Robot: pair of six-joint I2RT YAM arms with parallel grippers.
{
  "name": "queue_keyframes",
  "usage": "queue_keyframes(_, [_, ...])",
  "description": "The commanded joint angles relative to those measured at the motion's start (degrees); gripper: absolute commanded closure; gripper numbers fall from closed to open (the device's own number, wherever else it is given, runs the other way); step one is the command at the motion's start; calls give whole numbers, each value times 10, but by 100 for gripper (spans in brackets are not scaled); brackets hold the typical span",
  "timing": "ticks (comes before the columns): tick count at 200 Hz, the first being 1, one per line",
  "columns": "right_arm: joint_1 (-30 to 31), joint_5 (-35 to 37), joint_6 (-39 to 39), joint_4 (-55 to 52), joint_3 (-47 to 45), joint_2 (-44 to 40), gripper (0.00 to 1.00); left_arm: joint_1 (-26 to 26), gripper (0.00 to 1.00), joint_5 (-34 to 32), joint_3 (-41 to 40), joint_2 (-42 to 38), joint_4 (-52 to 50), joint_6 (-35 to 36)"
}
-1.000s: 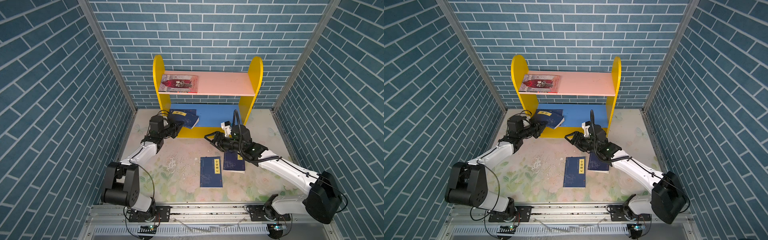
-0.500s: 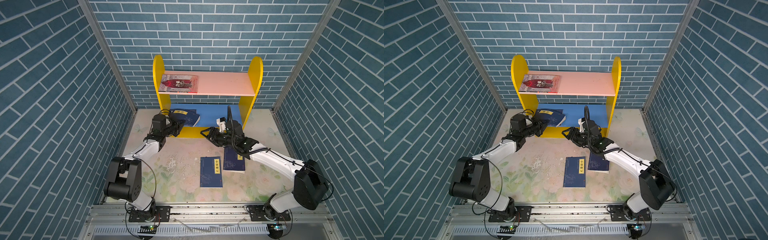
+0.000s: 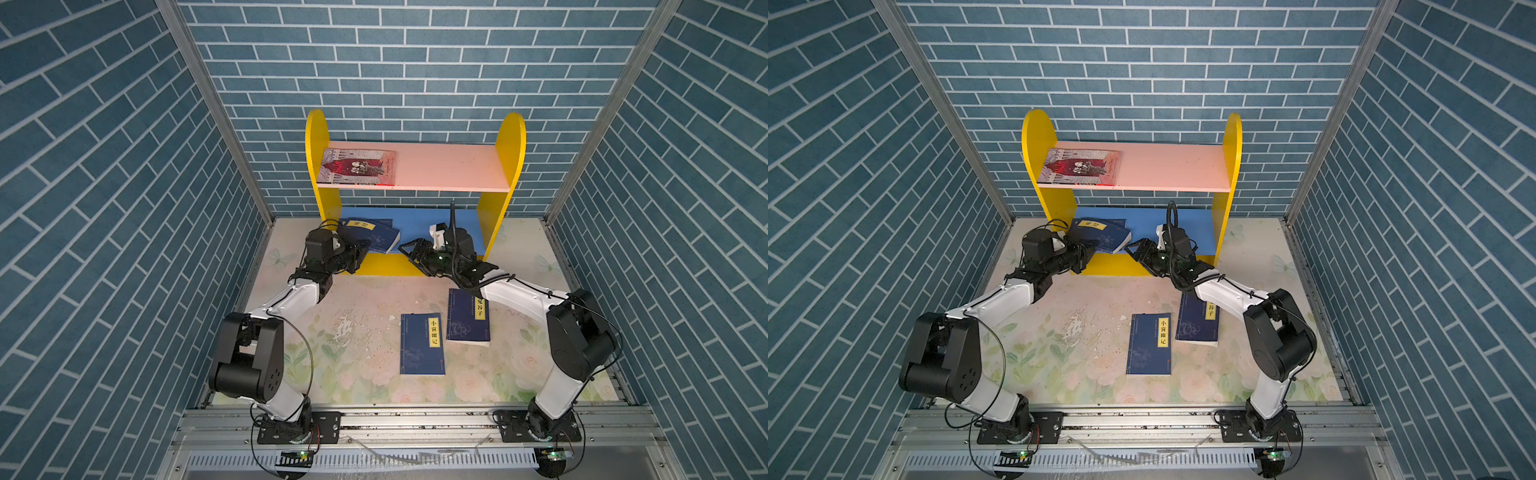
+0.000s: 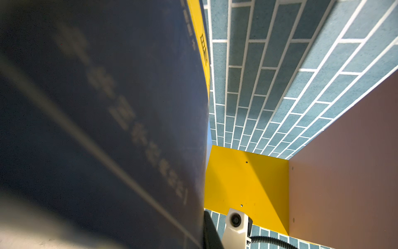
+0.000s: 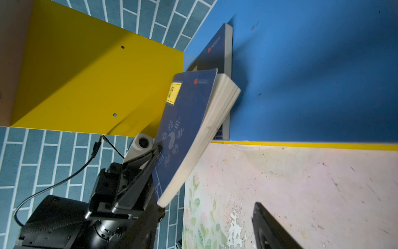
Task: Stacking books/files
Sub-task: Pass the book.
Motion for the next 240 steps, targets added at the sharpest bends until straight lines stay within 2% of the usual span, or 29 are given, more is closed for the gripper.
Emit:
queue_keyframes(1, [-5, -33, 40, 73, 25, 27, 30, 4, 84, -14, -5, 10, 11, -1])
queue_keyframes(47, [-8, -61, 81, 112, 74, 87, 32, 4, 84, -16, -8, 7, 9, 3])
queue_keyframes(89, [-7, -65, 113, 132, 66, 87, 33, 4, 84, -18, -8, 12, 9, 3])
queue_keyframes(120, [-2, -83, 128, 119, 87, 98, 33, 3, 84, -19, -9, 16, 9, 2])
queue_keyframes(198, [15, -69, 132, 59, 116, 112, 37, 4, 83, -21, -8, 22, 20, -9])
queue_keyframes(240, [16, -68, 130, 62, 120, 106, 40, 1, 83, -22, -8, 21, 23, -11])
